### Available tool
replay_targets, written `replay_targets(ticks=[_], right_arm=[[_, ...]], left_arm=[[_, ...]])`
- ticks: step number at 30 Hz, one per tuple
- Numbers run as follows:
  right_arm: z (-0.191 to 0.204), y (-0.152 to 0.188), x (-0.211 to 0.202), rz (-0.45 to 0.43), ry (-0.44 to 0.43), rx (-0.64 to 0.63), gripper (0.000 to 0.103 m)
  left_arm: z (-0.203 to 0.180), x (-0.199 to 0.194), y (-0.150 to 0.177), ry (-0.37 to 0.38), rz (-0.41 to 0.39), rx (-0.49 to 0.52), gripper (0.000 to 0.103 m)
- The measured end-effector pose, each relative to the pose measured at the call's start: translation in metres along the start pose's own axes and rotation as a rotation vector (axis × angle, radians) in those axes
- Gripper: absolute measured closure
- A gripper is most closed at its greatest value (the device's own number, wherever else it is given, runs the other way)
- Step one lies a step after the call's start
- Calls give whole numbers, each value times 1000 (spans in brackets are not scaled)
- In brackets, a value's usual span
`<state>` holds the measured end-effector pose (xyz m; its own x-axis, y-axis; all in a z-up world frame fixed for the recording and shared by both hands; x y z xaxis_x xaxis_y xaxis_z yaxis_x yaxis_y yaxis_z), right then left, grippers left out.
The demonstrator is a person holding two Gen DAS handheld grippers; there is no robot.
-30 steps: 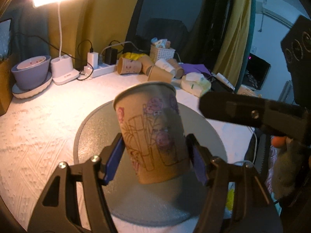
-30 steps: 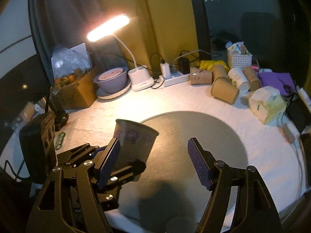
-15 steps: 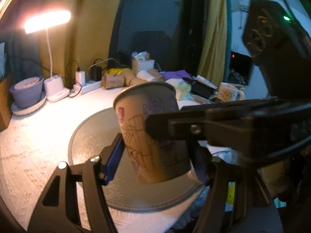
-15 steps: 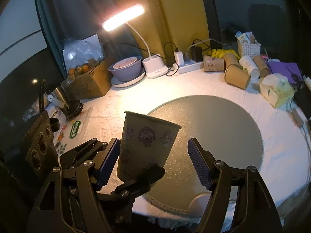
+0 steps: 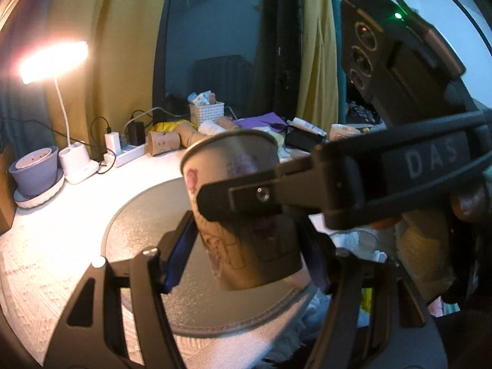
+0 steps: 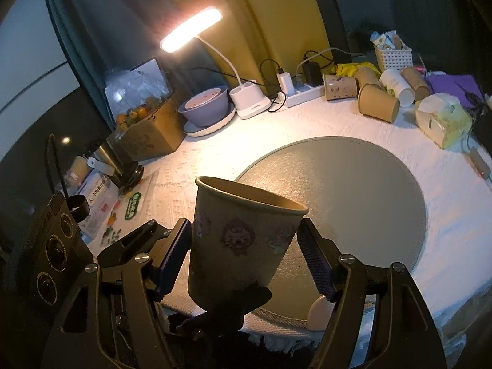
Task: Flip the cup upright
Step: 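Rotate the held paper cup upright with the left gripper, opening upward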
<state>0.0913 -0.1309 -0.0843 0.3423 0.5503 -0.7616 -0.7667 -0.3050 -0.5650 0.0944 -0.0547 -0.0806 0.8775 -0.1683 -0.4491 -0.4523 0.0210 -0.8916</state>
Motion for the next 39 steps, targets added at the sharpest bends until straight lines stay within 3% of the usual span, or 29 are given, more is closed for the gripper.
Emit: replay_targets(ticks=[7, 10, 20, 29, 39], right_arm=[[-2, 1, 1, -1, -1, 7, 30], [-3, 0, 0, -11, 10, 9, 31], [-8, -10, -10, -68, 118, -42, 31], [-30, -20, 2, -85, 234, -108, 31], [-56, -40, 44, -54, 344, -191, 31]], left_arm=[[2, 3, 0, -7, 21, -5, 35], [2, 7, 2, -13, 44, -3, 24], [16, 13, 17, -18, 128, -40, 23], [57, 24, 36, -71, 218, -182, 23], [119, 31, 34, -159, 224, -310, 23]])
Point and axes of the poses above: each gripper's, at about its wrist camera, not at the fingertips, and x roughly the way its jaws point, z to its left, y to its underside, the point moved 7 cm from there along x, roughly the way its jaws point, and after that the axes turned 1 degree about z, right-handed, at the moved point
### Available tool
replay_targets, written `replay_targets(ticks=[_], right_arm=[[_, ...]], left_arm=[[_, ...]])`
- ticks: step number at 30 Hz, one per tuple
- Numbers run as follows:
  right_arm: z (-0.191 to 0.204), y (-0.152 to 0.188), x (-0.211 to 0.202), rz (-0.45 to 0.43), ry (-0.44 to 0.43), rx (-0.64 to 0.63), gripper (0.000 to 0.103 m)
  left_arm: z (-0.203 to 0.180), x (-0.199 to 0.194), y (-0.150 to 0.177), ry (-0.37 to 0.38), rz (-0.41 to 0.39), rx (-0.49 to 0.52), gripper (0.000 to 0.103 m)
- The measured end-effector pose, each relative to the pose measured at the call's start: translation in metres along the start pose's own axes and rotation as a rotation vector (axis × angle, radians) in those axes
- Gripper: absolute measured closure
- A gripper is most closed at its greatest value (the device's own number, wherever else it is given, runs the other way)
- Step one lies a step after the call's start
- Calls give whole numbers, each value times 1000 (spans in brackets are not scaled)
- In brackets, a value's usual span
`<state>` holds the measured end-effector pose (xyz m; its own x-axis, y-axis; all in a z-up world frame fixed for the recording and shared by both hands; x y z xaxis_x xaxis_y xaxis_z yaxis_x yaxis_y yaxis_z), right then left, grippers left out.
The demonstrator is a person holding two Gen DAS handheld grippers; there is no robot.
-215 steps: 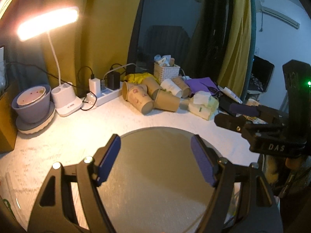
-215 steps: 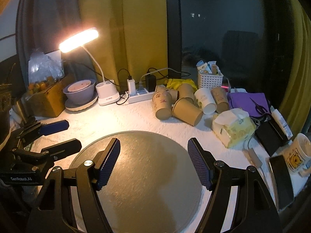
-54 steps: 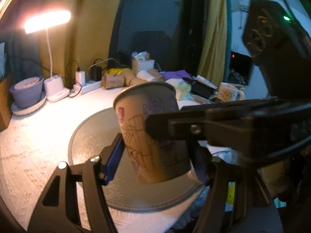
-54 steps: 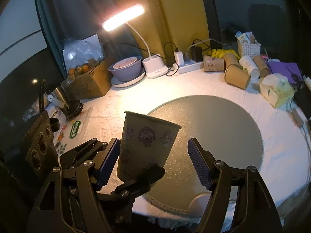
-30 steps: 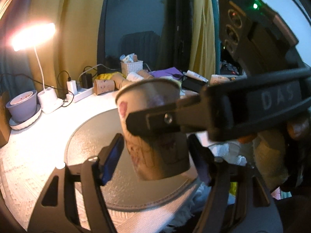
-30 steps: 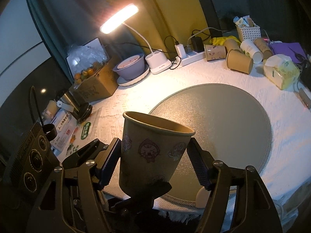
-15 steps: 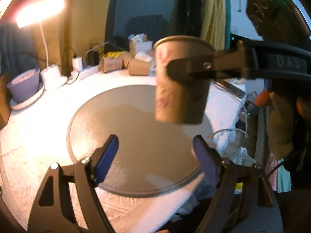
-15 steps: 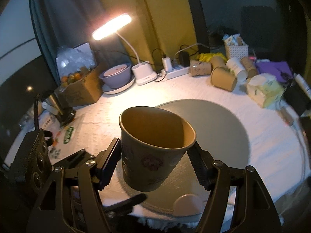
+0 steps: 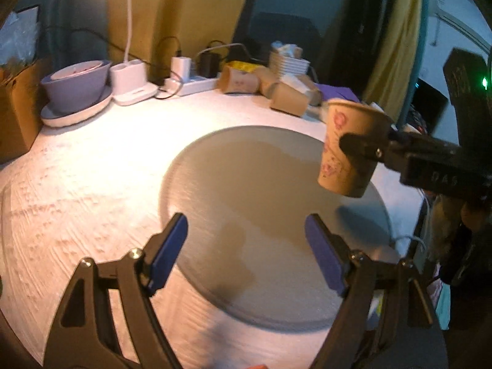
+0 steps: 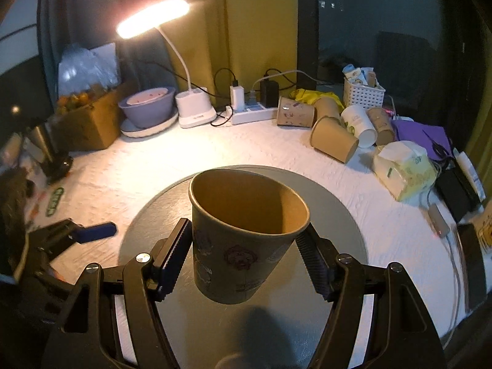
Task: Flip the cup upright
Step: 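Rotate the held paper cup upright with the left gripper, opening upward, then lower the upright cup onto the grey mat and open the left gripper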
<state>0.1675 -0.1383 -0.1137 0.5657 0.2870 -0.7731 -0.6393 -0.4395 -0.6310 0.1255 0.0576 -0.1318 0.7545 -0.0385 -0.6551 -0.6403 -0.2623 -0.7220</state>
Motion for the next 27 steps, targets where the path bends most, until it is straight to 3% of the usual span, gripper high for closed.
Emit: replay_targets(ticks=[12, 27], right_arm=[[-5, -28, 52, -5, 53, -73, 31], [-9, -22, 63, -21, 72, -76, 31]], left_arm=[[25, 22, -29, -18, 0, -47, 23], [21, 33, -22, -13, 29, -55, 23]])
Point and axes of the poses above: each gripper's, at about its wrist camera, not at the fingertips, and x roughly the way its jaws point, z to its left, y to its underside, the point moved 7 cm from there along x, roughly the way its jaws point, and after that the axes turned 1 degree about z, right-handed, at the moved point
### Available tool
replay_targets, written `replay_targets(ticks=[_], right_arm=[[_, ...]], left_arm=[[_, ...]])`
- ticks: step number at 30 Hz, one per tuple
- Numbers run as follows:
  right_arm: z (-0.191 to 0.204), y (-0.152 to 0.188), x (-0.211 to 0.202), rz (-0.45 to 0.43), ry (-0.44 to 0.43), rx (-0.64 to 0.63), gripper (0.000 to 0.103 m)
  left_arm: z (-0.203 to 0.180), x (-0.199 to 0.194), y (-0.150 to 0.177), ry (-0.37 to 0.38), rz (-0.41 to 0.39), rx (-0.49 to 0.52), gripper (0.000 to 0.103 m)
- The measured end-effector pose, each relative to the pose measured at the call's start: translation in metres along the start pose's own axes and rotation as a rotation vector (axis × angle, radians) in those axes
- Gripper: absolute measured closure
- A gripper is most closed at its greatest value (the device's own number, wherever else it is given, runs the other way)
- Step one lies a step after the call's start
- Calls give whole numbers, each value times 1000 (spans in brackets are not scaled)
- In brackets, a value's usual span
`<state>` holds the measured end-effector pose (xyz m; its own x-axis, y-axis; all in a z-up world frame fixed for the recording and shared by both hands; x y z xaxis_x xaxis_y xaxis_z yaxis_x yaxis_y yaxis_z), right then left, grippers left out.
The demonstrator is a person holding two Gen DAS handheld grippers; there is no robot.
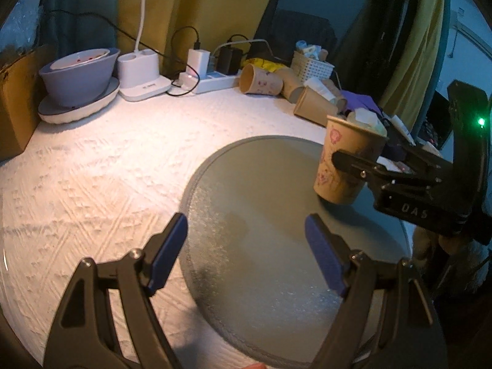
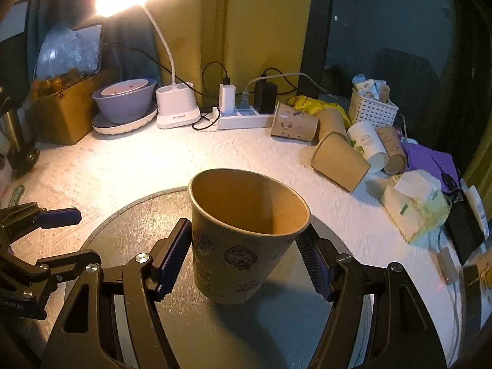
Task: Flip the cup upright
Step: 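Lower the upright cup onto the grey mat and open the left gripper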
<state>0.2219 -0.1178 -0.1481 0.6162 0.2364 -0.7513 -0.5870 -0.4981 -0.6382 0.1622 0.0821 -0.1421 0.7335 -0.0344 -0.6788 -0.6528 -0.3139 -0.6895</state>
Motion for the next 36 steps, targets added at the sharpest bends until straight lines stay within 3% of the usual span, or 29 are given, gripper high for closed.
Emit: replay_targets(ticks=[18, 36], right_arm=[[5, 27, -20, 15, 49, -9, 30], [6, 50, -69, -11, 59, 34, 29]], left_arm=[[-18, -20, 16, 28, -21, 23, 23], [-42, -69, 26, 46, -91, 69, 23]])
Point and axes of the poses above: each gripper's, at about its wrist camera, not at the fingertips, and x roughly the way its jaws point, z to its left, y to its underside, the point moved 7 cm from there along x, roughly the way its jaws point, and after that the axes turned 1 degree about z, right-handed, at the moved point
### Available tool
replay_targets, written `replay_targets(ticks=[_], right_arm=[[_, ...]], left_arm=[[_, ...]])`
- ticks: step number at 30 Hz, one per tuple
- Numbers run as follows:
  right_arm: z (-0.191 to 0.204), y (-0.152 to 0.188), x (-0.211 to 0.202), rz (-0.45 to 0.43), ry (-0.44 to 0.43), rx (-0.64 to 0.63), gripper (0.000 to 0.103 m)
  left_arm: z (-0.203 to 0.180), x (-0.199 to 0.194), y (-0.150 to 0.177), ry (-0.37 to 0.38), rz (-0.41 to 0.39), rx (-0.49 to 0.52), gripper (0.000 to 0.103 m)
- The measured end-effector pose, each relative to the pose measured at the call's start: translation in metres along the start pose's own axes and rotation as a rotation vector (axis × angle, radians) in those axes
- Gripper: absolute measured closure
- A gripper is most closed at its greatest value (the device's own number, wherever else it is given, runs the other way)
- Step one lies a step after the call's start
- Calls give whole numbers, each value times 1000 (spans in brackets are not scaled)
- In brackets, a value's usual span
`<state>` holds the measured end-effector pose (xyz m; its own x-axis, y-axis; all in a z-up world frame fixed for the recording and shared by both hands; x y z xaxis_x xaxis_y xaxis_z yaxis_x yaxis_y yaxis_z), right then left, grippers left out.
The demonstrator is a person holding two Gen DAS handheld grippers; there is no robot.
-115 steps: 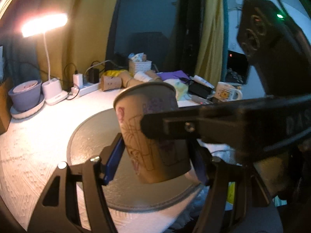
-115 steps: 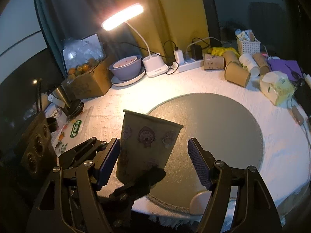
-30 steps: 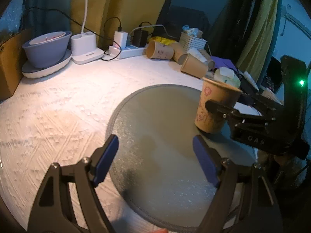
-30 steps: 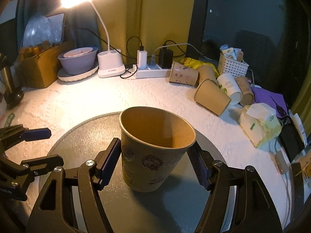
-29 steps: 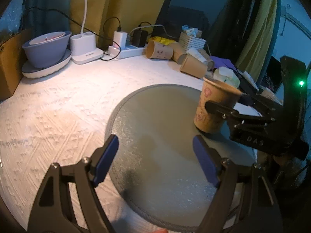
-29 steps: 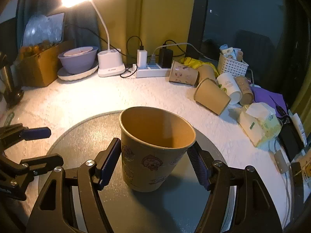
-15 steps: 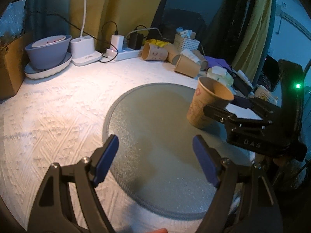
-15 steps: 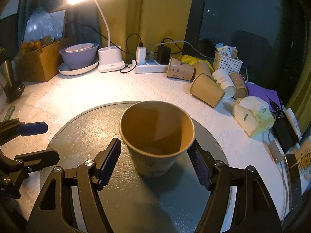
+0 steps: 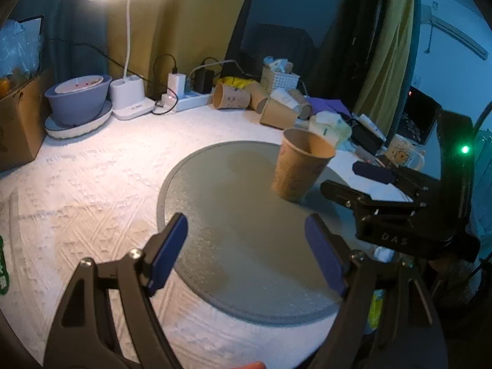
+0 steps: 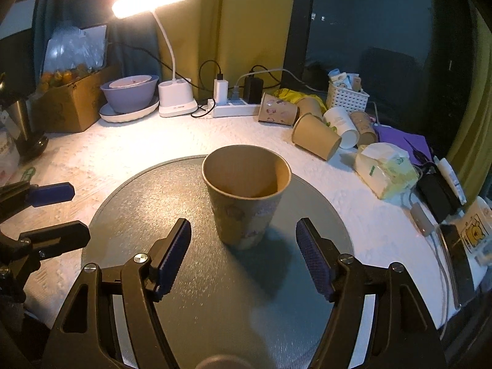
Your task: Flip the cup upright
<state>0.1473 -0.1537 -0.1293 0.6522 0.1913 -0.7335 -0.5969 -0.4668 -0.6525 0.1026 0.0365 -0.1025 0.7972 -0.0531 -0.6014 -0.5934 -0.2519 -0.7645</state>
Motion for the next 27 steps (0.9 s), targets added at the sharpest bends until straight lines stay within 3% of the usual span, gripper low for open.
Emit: replay_targets(ticks=[9, 27], right_arm=[[1, 1, -35, -30, 2, 37, 29], [-9, -15, -123, -177, 43, 56, 29]], left_arm=[[-16, -34, -11, 9, -66, 39, 23], [-51, -105, -47, 26, -250, 108, 23]])
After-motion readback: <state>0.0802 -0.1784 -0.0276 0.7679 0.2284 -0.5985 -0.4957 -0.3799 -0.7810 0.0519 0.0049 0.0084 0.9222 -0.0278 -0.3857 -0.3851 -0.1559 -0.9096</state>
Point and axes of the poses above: each gripper's, at about its wrist camera, not at the fingertips, and x roughly the way its jaws point, z to its left, y to its underside, the point moved 7 cm from there along x, roughly the way its jaws point, and after that the axes turned 1 degree about z, right-handed, at the moved point
